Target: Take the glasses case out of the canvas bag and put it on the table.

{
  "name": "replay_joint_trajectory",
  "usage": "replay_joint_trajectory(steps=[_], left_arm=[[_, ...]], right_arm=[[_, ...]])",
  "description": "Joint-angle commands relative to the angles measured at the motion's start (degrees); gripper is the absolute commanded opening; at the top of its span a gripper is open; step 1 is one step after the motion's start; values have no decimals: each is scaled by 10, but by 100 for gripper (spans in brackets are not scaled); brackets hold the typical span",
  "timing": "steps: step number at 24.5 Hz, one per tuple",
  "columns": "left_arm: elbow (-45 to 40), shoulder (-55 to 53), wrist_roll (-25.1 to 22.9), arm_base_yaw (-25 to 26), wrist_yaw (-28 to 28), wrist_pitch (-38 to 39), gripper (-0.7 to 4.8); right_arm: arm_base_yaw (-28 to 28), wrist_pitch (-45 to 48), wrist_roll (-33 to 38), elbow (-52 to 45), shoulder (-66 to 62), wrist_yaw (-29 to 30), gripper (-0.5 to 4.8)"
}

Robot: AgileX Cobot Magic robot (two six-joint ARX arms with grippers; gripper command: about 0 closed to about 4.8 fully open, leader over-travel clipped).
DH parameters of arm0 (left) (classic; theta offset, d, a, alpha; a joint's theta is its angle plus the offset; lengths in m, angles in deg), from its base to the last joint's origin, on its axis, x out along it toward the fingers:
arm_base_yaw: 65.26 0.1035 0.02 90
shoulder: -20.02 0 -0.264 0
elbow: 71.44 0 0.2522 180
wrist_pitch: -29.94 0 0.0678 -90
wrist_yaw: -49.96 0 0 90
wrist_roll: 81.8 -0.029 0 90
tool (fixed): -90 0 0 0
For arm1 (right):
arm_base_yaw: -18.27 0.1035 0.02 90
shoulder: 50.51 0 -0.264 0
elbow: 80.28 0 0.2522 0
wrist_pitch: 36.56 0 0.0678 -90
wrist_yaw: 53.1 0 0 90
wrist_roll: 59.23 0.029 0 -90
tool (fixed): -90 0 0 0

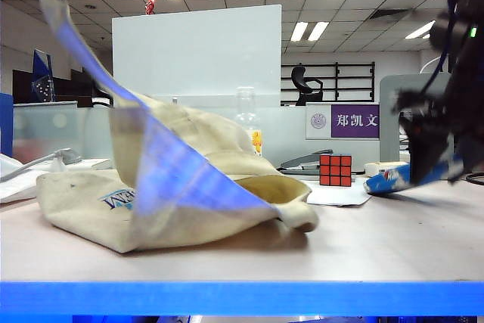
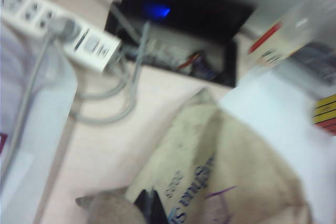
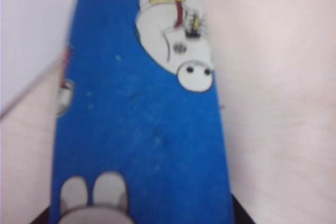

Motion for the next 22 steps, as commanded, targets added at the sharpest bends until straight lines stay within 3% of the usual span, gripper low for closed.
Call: replay_joint_trajectory(steps=[1,2,3,5,7,9,12,17,22], left_arm=[[2,55,-1,1,5,-31,-6],[2,64,-2,1,5,-35,-6],[2,82,-5,1,9,-40,-6],[2,94,-22,1,39,-56,-4],[2,99,-31,1,98,-77,38],[2,99,-30,1,175,-113,177],[2,82,-13,1,245,-177,479],[2,27,99,1,305,-288,479],[3,-35,137,0,329,-409,479]], right_arm=[[3,1,13,2,-37,18,224],[3,-1,14,2,-43,18,224],[2,-6,14,2,-50,15,267],[1,-5,11,2,-50,32,456],[-2,-9,12,2,-46,52,479],[-2,-19,31,2,-39,51,479],[2,-31,61,2,-19,62,479],[7,-22,80,2,63,71,479],[7,21,157,3,188,92,479]])
